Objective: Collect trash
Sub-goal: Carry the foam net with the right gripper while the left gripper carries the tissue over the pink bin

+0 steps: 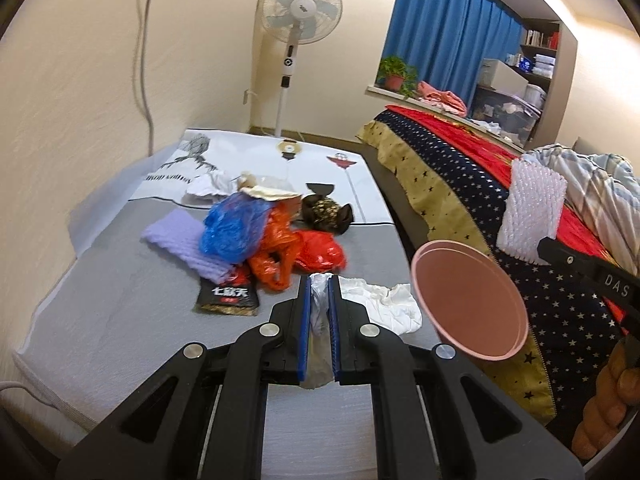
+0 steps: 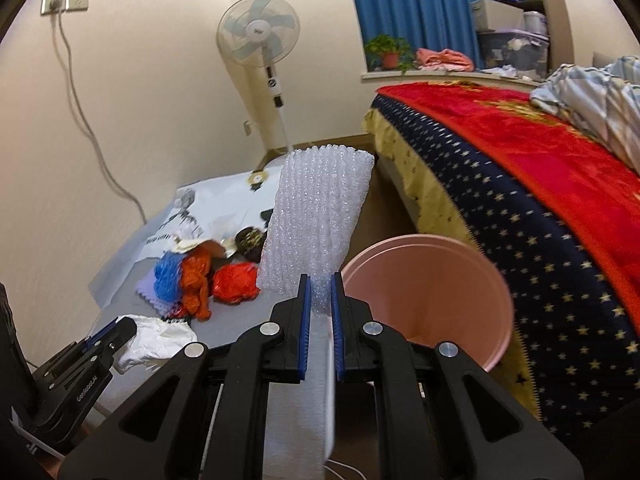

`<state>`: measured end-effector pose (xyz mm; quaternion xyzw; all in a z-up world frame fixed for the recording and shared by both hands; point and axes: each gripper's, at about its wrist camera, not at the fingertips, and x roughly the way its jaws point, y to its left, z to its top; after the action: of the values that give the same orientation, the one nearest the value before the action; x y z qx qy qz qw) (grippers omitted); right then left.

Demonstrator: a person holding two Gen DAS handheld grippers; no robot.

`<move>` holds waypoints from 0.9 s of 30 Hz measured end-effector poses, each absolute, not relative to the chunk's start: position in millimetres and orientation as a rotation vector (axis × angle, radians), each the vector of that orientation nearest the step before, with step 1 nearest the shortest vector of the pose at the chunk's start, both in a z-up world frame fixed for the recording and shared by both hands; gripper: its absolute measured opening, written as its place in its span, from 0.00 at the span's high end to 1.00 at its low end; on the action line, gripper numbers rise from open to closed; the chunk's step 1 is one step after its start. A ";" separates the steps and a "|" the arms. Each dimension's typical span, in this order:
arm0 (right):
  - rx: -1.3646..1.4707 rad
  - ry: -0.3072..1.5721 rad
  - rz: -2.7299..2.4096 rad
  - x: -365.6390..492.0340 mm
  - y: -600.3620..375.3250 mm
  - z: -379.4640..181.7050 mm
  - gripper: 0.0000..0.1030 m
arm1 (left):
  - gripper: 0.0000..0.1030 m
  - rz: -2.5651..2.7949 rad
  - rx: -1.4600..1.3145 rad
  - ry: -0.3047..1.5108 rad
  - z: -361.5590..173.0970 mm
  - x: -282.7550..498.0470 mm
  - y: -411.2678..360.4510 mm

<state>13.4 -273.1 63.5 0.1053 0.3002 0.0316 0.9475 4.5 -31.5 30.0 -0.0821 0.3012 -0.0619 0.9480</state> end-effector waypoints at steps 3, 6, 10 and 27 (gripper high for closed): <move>0.208 0.593 0.030 9.2 -285.7 71.9 0.90 | 0.92 -0.154 -0.158 0.601 36.6 6.3 -40.1; 0.209 0.583 0.006 7.4 -295.9 79.2 0.90 | 0.92 -0.176 -0.148 0.584 45.6 10.8 -49.5; 0.195 0.566 -0.035 7.8 -309.3 89.5 0.90 | 0.92 -0.189 -0.143 0.570 55.5 23.2 -60.7; 0.178 0.535 -0.192 29.1 -347.4 79.4 0.90 | 0.92 -0.266 -0.084 0.528 57.2 82.3 -115.8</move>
<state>29.1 -347.4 79.4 0.0876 0.2637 -0.0947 0.9560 82.4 -115.8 57.2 -0.0414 0.2599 -0.1312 0.9558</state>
